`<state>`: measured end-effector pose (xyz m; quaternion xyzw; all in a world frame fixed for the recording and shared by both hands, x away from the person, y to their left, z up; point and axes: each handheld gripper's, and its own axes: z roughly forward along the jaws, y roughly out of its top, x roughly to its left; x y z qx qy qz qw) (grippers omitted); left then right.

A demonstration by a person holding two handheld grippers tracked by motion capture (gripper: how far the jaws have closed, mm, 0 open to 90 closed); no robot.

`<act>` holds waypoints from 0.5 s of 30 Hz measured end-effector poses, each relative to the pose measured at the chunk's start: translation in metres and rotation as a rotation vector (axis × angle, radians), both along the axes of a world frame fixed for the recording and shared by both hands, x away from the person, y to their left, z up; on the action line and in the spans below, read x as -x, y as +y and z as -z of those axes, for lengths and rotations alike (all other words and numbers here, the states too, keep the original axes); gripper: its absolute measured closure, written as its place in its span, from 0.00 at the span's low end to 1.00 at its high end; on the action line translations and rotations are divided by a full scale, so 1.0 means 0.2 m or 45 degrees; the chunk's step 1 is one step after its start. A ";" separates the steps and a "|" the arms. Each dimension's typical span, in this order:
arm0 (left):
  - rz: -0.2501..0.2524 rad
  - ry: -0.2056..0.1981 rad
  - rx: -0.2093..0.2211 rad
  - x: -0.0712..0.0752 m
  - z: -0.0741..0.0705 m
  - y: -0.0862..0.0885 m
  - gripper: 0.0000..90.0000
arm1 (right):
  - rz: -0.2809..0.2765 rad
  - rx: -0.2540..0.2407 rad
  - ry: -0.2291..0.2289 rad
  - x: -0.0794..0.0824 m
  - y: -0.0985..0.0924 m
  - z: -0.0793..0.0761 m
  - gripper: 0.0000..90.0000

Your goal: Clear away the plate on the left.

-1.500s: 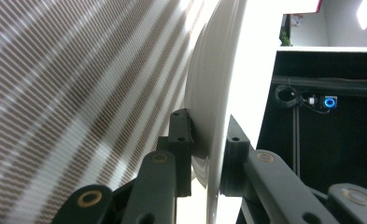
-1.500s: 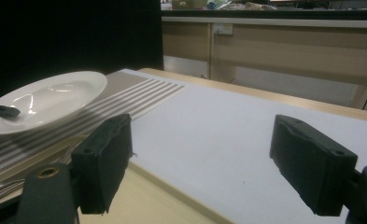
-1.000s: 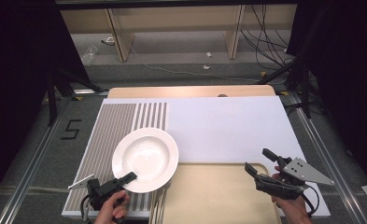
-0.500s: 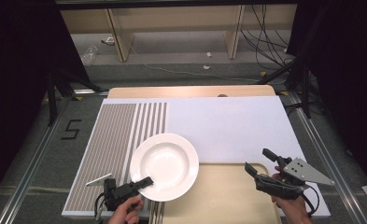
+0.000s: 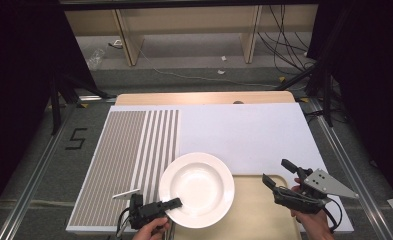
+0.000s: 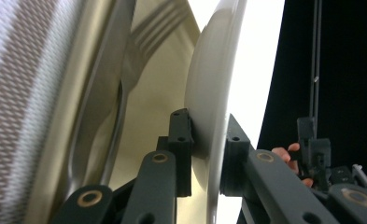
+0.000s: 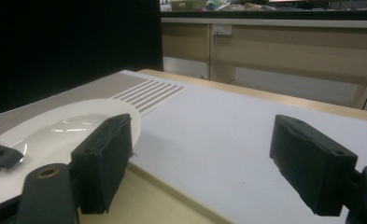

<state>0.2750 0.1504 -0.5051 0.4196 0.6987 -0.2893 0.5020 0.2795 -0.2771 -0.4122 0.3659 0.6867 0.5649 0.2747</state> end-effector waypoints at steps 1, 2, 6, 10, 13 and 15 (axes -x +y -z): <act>0.014 -0.002 -0.004 0.00 0.00 -0.01 0.87 | 0.000 0.000 0.001 0.00 0.00 0.00 0.24; 0.030 -0.004 -0.006 0.00 0.00 -0.02 0.87 | 0.000 0.000 0.001 0.00 0.00 0.00 0.24; 0.075 -0.001 -0.023 0.00 0.01 -0.07 0.87 | -0.001 -0.006 0.009 0.00 0.00 0.00 0.24; 0.115 -0.005 -0.038 0.00 0.01 -0.11 0.87 | 0.006 -0.025 0.020 0.00 -0.01 0.00 0.24; 0.142 -0.006 -0.050 0.00 0.02 -0.14 0.87 | 0.001 -0.022 0.018 0.00 -0.01 0.00 0.24; 0.161 -0.004 -0.059 0.00 0.02 -0.15 0.87 | 0.000 -0.024 0.019 0.00 -0.01 0.00 0.24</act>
